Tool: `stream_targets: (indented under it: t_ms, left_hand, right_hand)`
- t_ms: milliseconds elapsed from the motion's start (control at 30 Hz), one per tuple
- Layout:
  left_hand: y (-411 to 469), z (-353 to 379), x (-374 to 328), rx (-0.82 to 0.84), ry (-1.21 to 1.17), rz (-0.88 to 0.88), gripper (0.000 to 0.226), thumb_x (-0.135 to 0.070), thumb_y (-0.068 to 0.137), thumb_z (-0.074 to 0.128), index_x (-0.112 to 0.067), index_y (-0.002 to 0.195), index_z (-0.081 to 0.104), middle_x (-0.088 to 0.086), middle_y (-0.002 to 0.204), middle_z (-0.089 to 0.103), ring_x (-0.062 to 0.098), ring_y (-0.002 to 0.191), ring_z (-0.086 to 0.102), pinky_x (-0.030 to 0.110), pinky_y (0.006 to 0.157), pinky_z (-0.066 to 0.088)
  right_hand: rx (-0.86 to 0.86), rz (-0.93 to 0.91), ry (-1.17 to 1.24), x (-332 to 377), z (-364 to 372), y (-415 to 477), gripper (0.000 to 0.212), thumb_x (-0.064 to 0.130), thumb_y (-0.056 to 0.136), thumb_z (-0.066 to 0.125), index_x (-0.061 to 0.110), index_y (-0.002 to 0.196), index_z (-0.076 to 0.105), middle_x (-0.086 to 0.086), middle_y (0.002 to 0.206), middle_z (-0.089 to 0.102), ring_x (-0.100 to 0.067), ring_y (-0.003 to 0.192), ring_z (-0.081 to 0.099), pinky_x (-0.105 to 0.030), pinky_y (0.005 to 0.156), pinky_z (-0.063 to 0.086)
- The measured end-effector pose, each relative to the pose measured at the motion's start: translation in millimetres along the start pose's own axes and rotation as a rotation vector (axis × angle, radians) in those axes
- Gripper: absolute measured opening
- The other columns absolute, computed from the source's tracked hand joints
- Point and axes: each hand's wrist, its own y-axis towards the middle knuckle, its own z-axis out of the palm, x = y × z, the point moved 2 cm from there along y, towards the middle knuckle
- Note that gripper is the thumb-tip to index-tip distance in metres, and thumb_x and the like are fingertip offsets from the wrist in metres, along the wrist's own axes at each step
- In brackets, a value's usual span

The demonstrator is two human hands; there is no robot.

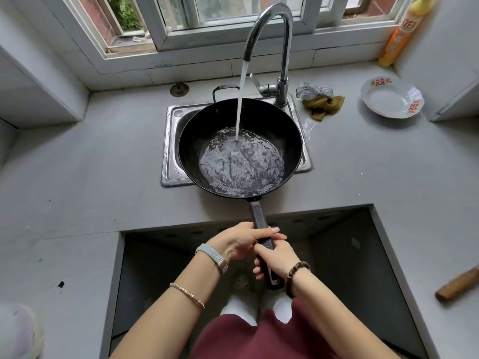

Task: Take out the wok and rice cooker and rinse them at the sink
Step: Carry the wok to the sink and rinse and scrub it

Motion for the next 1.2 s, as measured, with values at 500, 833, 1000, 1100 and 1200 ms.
stream_targets:
  t_ms: [500, 833, 1000, 1100, 1200]
  left_hand:
    - [15.2, 17.1, -37.0, -0.201, -0.400, 0.092, 0.032, -0.009, 0.096, 0.051, -0.009, 0.065, 0.046, 0.002, 0.045, 0.052, 0.017, 0.044, 0.061, 0.022, 0.046, 0.053]
    - [10.6, 9.3, -56.7, -0.349, -0.378, 0.165, 0.028, -0.012, 0.093, 0.053, -0.010, 0.065, 0.050, 0.000, 0.046, 0.055, 0.009, 0.035, 0.050, 0.014, 0.038, 0.040]
    - [-6.6, -0.8, -63.8, -0.440, -0.269, 0.188, 0.030, -0.011, 0.093, 0.050, -0.010, 0.064, 0.048, -0.001, 0.044, 0.054, 0.012, 0.029, 0.046, 0.011, 0.032, 0.032]
    - [-14.2, -4.7, -66.7, -0.496, -0.249, 0.223, 0.028, -0.005, 0.091, 0.049, -0.008, 0.064, 0.047, 0.003, 0.043, 0.053, 0.013, 0.032, 0.047, 0.015, 0.036, 0.039]
    - [-22.4, -10.0, -68.5, -0.559, -0.205, 0.255, 0.024, 0.000, 0.087, 0.049, -0.005, 0.064, 0.048, 0.008, 0.050, 0.053, 0.013, 0.034, 0.049, 0.016, 0.038, 0.041]
  right_hand:
    - [-0.128, -0.082, -0.030, 48.8, -1.6, -9.6, 0.016, 0.009, 0.081, 0.055, 0.005, 0.095, 0.048, -0.005, 0.051, 0.046, -0.014, 0.030, 0.040, -0.021, 0.036, 0.036]
    - [0.041, -0.027, 0.162, 76.9, 3.9, -12.0, 0.014, 0.005, 0.086, 0.047, 0.009, 0.097, 0.042, -0.001, 0.048, 0.041, -0.008, 0.031, 0.033, -0.017, 0.035, 0.031]
    - [0.144, -0.004, 0.239, 86.2, 17.4, -15.8, 0.013, 0.003, 0.087, 0.044, 0.012, 0.081, 0.039, 0.003, 0.042, 0.036, -0.005, 0.028, 0.029, -0.013, 0.033, 0.028]
    - [0.222, 0.014, 0.306, 89.0, 23.2, -18.8, 0.024, 0.002, 0.089, 0.043, 0.016, 0.072, 0.035, 0.004, 0.041, 0.032, -0.004, 0.028, 0.027, -0.012, 0.032, 0.026]
    - [0.286, 0.026, 0.382, 91.3, 29.0, -21.3, 0.028, 0.003, 0.091, 0.042, 0.021, 0.074, 0.030, 0.005, 0.042, 0.027, -0.002, 0.027, 0.024, -0.012, 0.030, 0.024]
